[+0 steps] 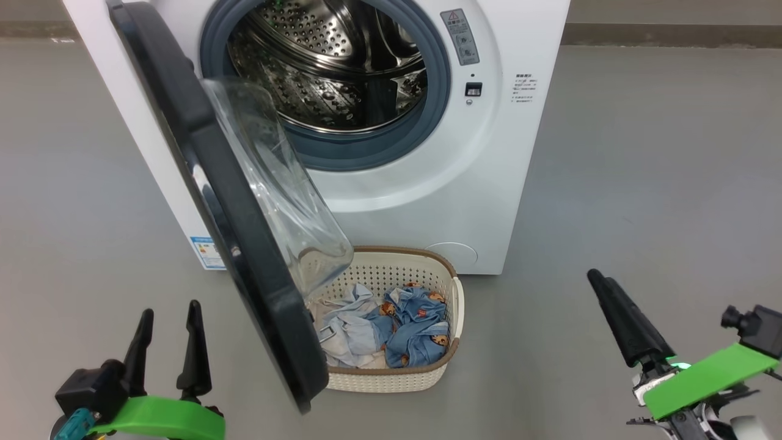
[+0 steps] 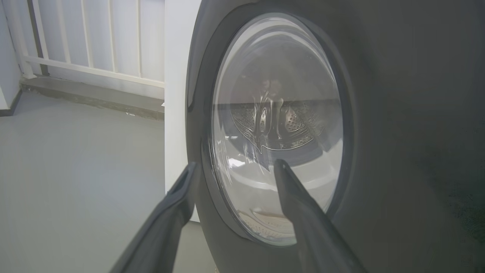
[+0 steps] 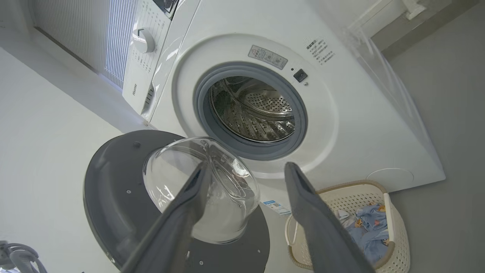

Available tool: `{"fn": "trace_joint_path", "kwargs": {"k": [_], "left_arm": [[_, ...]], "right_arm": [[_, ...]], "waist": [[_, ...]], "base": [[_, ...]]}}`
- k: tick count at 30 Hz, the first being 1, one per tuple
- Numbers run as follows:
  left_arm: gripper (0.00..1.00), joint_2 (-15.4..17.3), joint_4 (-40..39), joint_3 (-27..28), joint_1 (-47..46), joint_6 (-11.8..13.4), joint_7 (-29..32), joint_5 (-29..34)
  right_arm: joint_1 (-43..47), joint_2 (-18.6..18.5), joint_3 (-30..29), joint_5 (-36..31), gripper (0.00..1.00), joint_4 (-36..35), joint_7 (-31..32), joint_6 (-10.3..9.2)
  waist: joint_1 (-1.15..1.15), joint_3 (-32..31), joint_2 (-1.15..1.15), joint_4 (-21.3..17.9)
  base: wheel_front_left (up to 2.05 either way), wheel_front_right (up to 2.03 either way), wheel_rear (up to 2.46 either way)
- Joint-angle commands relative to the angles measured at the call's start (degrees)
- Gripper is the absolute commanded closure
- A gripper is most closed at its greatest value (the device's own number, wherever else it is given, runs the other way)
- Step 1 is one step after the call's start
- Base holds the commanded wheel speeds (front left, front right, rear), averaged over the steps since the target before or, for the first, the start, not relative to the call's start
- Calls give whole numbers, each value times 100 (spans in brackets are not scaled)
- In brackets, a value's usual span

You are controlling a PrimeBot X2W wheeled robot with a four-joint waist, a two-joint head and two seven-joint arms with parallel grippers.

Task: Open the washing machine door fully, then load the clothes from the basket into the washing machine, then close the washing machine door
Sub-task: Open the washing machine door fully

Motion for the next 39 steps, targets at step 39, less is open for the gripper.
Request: {"fn": "trace_joint_path", "kwargs": {"k": [39], "left_arm": [[0, 99, -110, 120, -1, 27, -36, 19]], "right_arm": [[-267, 285, -530, -5039, 0, 1337, -2145, 10]], "waist": [[0, 6, 0, -15]], "base": [[0, 0, 0]]}}
